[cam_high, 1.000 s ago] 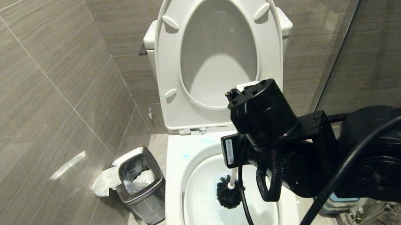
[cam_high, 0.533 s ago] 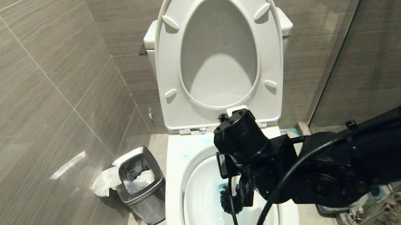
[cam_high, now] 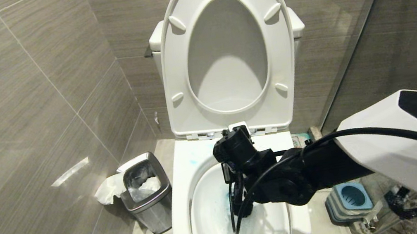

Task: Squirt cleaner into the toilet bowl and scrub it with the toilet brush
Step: Scrub the toilet bowl

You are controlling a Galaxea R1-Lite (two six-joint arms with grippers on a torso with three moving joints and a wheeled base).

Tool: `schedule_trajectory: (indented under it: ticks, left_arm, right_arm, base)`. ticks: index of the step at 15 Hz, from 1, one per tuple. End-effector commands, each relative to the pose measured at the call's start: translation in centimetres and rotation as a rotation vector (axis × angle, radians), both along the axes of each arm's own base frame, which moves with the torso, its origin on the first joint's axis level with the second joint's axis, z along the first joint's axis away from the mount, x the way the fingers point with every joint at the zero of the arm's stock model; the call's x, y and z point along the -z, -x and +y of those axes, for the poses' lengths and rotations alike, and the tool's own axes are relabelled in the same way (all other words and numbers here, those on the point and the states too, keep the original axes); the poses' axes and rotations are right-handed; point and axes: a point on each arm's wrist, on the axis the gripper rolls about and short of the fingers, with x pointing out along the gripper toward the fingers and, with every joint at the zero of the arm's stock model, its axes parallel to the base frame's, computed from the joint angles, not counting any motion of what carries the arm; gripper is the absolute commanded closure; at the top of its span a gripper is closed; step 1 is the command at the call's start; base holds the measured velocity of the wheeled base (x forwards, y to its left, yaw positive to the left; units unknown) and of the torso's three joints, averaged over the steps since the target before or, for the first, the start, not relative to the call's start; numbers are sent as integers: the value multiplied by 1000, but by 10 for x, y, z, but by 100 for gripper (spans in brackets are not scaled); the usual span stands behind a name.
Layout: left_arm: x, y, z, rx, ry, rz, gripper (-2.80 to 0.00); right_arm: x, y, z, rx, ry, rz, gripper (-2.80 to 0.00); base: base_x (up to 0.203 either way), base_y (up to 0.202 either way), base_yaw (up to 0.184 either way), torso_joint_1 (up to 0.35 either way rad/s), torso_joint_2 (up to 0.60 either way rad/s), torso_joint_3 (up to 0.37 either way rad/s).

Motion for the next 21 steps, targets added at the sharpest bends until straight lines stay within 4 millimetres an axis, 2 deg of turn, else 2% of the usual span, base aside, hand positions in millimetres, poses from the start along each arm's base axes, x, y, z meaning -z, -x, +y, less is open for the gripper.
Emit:
schedule_trajectory:
  ticks: [1, 3, 6, 11, 15, 17, 21]
  left_arm:
    - [0, 0, 0, 0, 0, 2, 0]
    - [0, 0, 0, 0, 0, 2, 0]
    - [0, 0, 0, 0, 0, 2, 0]
    - [0, 0, 0, 0, 0, 2, 0]
    - [0, 0, 0, 0, 0, 2, 0]
    - [0, 0, 0, 0, 0, 2, 0]
    - [0, 0, 0, 0, 0, 2, 0]
  right_arm:
    - [17, -18, 5, 24, 8, 1, 0]
    - [11, -22, 4, 35, -3, -15, 0]
    - [-12, -6, -3, 22, -19, -30, 0]
    - [-84, 39, -24, -22, -100, -115, 0]
    - [-134, 65, -43, -76, -114, -205, 0]
    - [-144, 70, -48, -83, -117, -225, 0]
    - [-147, 75, -53, -84, -116, -226, 0]
  base:
    - [0, 0, 0, 0, 0, 0]
    - [0, 0, 0, 0, 0, 0]
    - [0, 0, 0, 0, 0, 0]
    - [0, 0, 0, 0, 0, 0]
    - [0, 0, 0, 0, 0, 0]
    - [0, 0, 0, 0, 0, 0]
    - [0, 0, 0, 0, 0, 0]
